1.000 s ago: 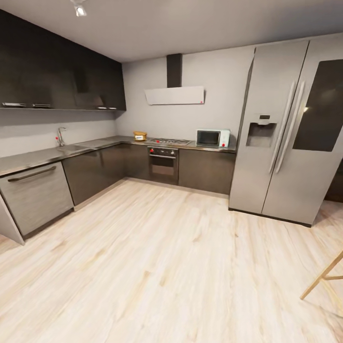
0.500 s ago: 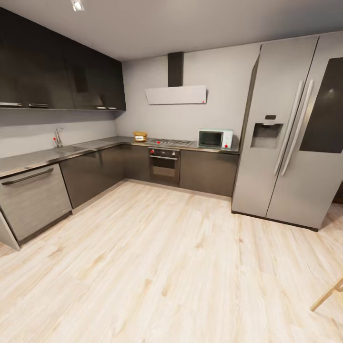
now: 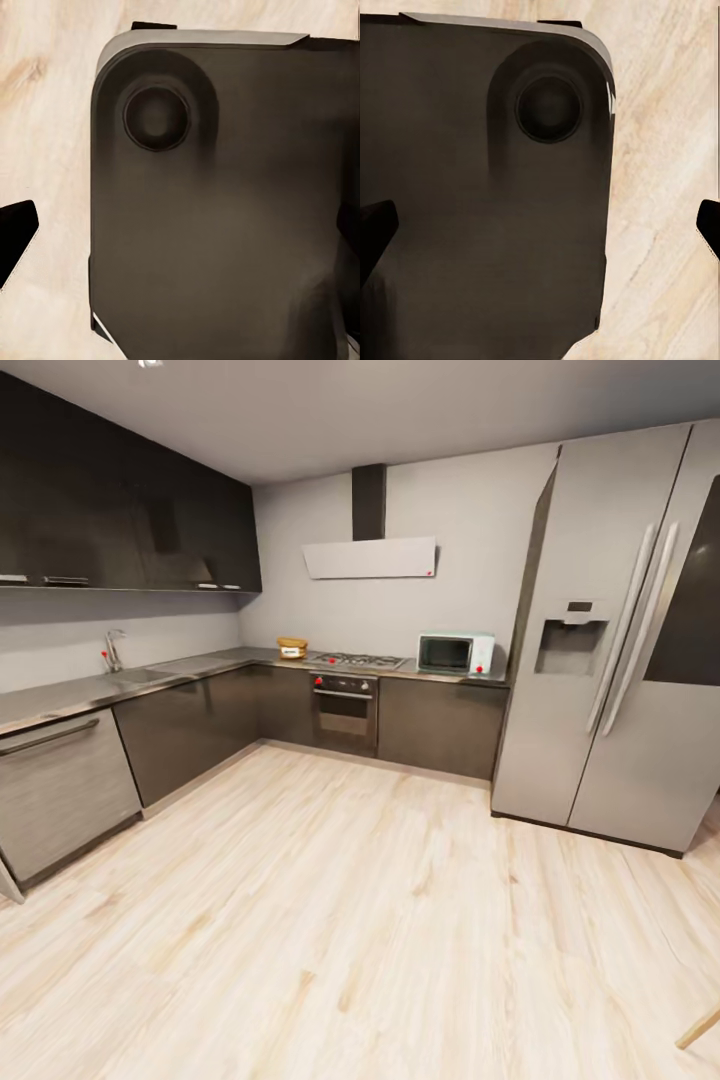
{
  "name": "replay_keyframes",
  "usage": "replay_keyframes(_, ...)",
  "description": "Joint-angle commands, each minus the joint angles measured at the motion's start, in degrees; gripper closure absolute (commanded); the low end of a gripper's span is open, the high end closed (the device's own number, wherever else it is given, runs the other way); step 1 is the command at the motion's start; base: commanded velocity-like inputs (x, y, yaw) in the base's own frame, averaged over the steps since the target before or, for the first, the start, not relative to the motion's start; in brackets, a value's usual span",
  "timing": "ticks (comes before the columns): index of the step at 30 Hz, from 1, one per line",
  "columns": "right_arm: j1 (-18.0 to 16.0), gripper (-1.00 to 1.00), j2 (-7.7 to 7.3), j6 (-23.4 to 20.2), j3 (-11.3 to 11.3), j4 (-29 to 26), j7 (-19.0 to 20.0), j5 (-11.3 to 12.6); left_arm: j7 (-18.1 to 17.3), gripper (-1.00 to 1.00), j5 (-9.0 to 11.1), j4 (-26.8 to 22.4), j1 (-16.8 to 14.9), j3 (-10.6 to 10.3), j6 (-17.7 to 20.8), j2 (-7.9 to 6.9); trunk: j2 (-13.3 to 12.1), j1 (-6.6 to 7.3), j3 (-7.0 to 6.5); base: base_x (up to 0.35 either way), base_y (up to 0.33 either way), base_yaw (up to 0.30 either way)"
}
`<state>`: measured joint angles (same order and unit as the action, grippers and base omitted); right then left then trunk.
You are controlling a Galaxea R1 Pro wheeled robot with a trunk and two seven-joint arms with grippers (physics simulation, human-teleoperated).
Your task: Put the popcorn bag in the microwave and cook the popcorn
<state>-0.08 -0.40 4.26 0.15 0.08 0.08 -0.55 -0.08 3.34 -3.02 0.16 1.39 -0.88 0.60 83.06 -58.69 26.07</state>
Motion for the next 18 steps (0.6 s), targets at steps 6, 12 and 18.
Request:
replay_keyframes(6, 0.0, -1.0, 0.02, 0.2, 0.0, 0.0, 0.0, -0.1, 0.0, -1.0, 0.5, -0.1, 0.0, 0.0, 0.3, -0.01, 0.0, -0.04, 0.04, 0.323, 0.0, -0.004)
replay_keyframes(12, 0.0, -1.0, 0.05, 0.2, 0.0, 0.0, 0.0, -0.1, 0.0, -1.0, 0.5, -0.1, 0.0, -0.1, 0.5, -0.06, 0.0, -0.04, 0.04, 0.323, 0.015, -0.208)
replay_keyframes(18, 0.0, -1.0, 0.0, 0.2, 0.0, 0.0, -0.1, 0.0, 0.0, -1.0, 0.6, -0.1, 0.0, 0.0, 0.5, -0.07, 0.0, -0.04, 0.04, 0.323, 0.079, -0.28)
